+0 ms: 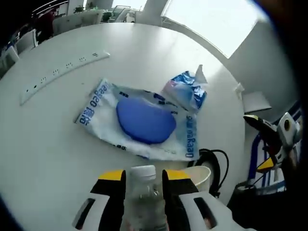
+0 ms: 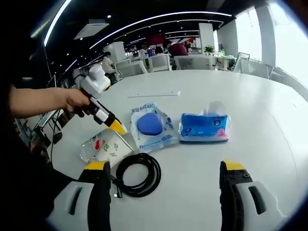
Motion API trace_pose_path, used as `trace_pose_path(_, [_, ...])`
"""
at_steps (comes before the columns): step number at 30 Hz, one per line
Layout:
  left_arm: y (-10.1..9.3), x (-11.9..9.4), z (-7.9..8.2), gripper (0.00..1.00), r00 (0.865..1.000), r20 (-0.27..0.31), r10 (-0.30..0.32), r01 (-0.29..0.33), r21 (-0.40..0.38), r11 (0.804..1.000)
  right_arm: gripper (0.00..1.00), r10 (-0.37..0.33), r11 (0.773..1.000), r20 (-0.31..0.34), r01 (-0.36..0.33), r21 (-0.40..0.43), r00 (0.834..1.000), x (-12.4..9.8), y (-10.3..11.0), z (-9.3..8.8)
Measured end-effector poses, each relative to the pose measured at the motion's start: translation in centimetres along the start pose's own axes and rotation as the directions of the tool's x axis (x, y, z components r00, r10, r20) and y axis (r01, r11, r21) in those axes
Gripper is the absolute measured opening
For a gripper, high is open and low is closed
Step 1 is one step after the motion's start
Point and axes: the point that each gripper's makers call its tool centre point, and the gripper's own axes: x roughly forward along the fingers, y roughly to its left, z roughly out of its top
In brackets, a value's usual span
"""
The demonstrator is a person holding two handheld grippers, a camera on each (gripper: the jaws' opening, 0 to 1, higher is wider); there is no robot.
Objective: Arrange the tabletop items into an orderly group along one side of the table until the central work area is clear of visible clutter.
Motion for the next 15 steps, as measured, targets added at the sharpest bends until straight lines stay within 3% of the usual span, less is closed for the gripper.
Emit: trace_pose_path(15, [-0.1,1.2,-0.6,0.23,0.998,-0.058,-0.026,0.022,-0.069,0.997,0.88,-0.021,1.0,-0.008,0.021,0.02,1.0,-0.4,-0.7,-0.7])
